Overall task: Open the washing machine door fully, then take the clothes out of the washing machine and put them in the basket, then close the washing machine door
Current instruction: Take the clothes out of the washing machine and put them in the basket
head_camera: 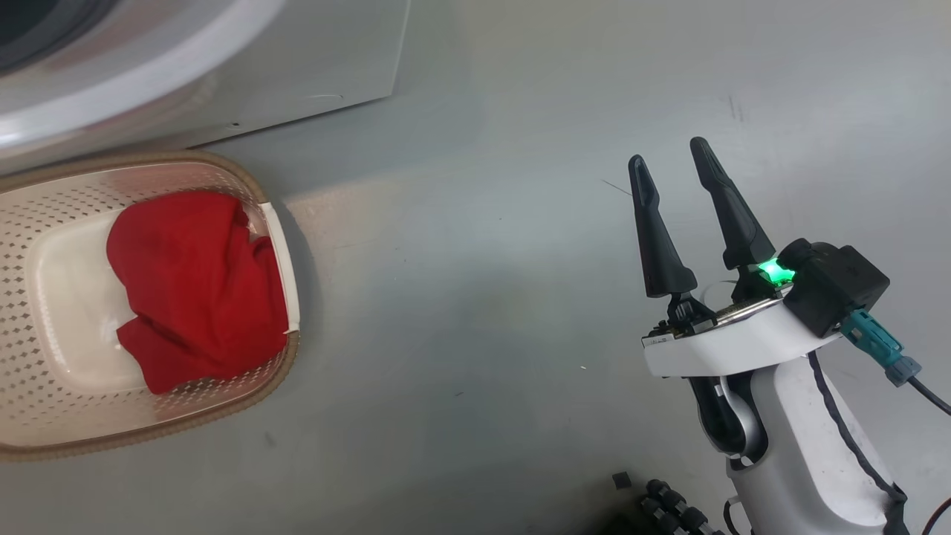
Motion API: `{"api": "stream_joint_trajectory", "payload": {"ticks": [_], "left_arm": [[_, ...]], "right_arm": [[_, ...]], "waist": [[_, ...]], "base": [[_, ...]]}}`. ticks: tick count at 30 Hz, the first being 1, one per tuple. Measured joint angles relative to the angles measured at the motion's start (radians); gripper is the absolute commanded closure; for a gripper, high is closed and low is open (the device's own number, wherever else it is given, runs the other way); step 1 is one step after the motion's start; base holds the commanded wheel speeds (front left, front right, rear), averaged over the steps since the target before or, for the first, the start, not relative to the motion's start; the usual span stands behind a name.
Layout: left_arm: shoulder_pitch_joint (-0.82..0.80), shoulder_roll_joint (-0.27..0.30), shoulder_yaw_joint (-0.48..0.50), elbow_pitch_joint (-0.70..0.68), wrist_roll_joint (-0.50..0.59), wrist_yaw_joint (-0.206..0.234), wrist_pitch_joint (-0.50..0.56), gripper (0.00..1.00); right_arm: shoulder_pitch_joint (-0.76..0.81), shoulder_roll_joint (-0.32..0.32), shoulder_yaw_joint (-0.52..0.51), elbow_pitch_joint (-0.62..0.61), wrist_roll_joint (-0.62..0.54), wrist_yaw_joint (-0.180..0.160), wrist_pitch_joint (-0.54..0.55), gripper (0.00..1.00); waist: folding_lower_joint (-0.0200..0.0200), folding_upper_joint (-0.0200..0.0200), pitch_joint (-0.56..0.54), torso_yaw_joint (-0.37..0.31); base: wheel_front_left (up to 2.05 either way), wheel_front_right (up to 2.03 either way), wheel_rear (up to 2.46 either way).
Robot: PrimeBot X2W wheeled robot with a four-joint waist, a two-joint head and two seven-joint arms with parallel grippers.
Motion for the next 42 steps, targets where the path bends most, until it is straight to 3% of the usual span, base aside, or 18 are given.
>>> {"api": "stream_joint_trajectory", "payload": {"ticks": [10,22,23,24,26,27,42], "left_arm": [[-0.059,0.041,-0.006,0.049,0.022,0.001,0.092,0.0],[-0.068,0.045,-0.01,0.125,0.033,0.01,0.17,0.0],[-0.068,0.045,-0.01,0.128,0.033,0.01,0.175,0.08],[-0.068,0.045,-0.01,0.131,0.033,0.01,0.177,0.44],[-0.068,0.045,-0.01,0.135,0.033,0.01,0.178,0.74],[-0.068,0.045,-0.01,0.136,0.033,0.01,0.178,1.0],[-0.07,0.044,-0.015,0.133,0.038,0.013,0.135,1.0]], "right_arm": [[-0.024,0.0,0.01,0.004,0.026,0.0,0.0,0.0],[-0.03,0.0,0.016,0.016,0.037,0.0,0.0,0.0],[-0.03,0.0,0.016,0.017,0.037,0.0,0.0,0.0],[-0.03,0.0,0.016,0.018,0.037,0.0,0.0,0.0],[-0.03,0.0,0.016,0.019,0.037,0.0,0.0,0.0],[-0.03,0.0,0.016,0.02,0.037,0.0,0.0,0.0],[-0.04,0.0,0.012,0.027,0.031,0.0,0.0,0.0]], "waist": [[0.0,0.0,0.041,-0.045],[-0.0001,0.0,0.043,-0.056],[0.0,0.0,0.042,-0.056],[0.0,0.0,0.042,-0.056],[-0.0001,0.0,0.04,-0.057],[-0.0001,0.0,0.039,-0.057],[-0.0001,0.0,0.023,-0.053]], "base": [[0.0,0.0,0.0],[0.0,0.0,0.0],[0.0,0.0,0.0],[0.0,0.0,0.0],[0.0,0.0,0.0],[0.0,0.0,0.0],[0.0,0.0,0.0]]}}
